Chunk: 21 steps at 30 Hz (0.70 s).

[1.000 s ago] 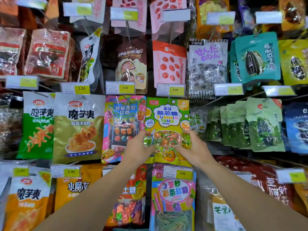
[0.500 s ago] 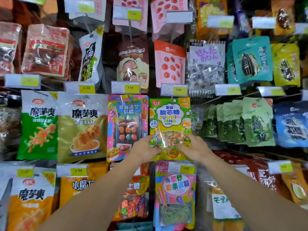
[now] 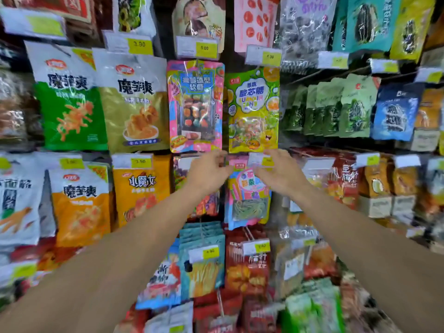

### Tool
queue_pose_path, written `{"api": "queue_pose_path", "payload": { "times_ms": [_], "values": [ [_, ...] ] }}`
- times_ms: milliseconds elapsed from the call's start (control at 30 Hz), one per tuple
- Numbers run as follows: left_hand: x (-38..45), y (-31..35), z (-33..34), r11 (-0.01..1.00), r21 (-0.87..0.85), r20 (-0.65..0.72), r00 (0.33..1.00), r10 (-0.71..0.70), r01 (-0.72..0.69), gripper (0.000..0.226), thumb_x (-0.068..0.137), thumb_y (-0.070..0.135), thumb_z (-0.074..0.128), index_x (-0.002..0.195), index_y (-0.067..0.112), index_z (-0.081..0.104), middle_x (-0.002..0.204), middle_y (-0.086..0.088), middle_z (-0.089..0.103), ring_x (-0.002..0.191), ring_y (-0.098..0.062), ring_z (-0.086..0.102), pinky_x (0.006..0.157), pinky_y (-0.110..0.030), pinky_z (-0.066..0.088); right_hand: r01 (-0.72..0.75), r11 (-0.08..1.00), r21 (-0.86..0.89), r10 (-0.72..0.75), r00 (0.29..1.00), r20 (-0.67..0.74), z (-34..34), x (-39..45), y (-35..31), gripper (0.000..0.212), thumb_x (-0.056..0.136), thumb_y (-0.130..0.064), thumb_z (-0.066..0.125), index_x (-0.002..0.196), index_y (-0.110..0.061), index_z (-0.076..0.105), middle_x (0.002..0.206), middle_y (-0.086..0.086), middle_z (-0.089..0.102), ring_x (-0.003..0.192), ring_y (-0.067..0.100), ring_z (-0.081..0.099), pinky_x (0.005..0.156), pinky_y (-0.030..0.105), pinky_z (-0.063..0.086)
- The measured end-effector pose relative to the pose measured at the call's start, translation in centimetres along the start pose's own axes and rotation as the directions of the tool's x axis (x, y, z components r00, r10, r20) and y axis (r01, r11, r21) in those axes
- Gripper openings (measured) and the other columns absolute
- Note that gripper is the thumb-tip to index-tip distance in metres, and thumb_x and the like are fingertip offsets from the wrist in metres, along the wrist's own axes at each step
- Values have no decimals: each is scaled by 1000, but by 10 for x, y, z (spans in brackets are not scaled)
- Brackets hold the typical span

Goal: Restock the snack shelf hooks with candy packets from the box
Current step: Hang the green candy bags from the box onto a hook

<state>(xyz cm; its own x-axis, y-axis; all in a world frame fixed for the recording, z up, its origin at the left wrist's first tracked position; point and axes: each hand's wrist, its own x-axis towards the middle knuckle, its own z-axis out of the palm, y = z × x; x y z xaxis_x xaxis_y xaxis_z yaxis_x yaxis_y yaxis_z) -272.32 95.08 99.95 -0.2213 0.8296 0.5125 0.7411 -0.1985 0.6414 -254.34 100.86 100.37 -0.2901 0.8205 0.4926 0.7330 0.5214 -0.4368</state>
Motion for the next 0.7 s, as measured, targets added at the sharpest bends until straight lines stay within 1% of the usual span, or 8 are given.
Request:
{"api": "queue_pose_path", "payload": {
  "times_ms": [133,233,300,400,467,533,633,700],
  "values": [
    [-56,-16,8,999,-5,0,999,-53,53,47,87,27,69,131,12,60,129,-5,64,120,-17,59,99,-25,41,-17,1000,10,16,995,96,23,-63,-5,59,92,-35,62,144,-17,42,145,12,42,131,29,45,105,33,36],
    [-98,-27,15,991,-73,29,993,-111,113,48,84,30,71,127,12,62,125,-5,66,117,-17,61,96,-23,43,-13,999,34,7,987,161,41,-107,-4,58,92,-33,63,144,-15,42,143,11,44,133,27,42,104,30,34],
    [-134,-37,21,983,-71,62,984,-166,171,47,84,29,71,127,12,63,125,-5,66,117,-17,60,98,-21,43,-6,999,37,-3,975,222,57,-141,-2,58,91,-32,64,143,-14,44,143,11,43,134,27,41,103,29,33],
    [-187,-56,32,954,-44,94,951,-293,298,47,87,26,69,131,14,59,129,-3,62,119,-19,59,104,-34,44,-25,998,55,6,947,322,83,-192,4,58,89,-32,65,141,-14,46,142,11,45,134,25,41,103,26,31],
    [-228,-68,39,921,-57,117,919,-377,386,47,87,24,69,132,13,59,131,-5,61,121,-19,57,105,-36,43,-30,998,50,7,914,405,103,-227,10,60,90,-34,64,143,-14,44,145,10,43,135,25,40,104,25,30],
    [-268,-84,45,892,-39,146,886,-440,450,46,87,24,69,131,12,60,130,-4,61,121,-17,57,106,-34,42,-59,996,70,17,871,490,123,-261,14,62,90,-35,64,144,-15,43,145,9,43,134,25,41,104,27,33],
    [-324,-105,49,831,-40,185,822,-539,554,48,83,29,70,127,14,62,130,-1,62,109,-19,64,100,-28,47,-86,994,65,30,803,595,152,-307,16,63,90,-36,62,145,-14,41,147,10,40,135,26,41,106,31,34],
    [-363,-121,50,787,-45,219,775,-593,616,43,84,23,68,125,11,63,129,-7,63,109,-18,62,95,-19,47,-100,993,59,36,751,660,173,-338,13,63,90,-36,62,145,-13,41,147,11,40,135,27,40,105,30,34]
  ]
}}
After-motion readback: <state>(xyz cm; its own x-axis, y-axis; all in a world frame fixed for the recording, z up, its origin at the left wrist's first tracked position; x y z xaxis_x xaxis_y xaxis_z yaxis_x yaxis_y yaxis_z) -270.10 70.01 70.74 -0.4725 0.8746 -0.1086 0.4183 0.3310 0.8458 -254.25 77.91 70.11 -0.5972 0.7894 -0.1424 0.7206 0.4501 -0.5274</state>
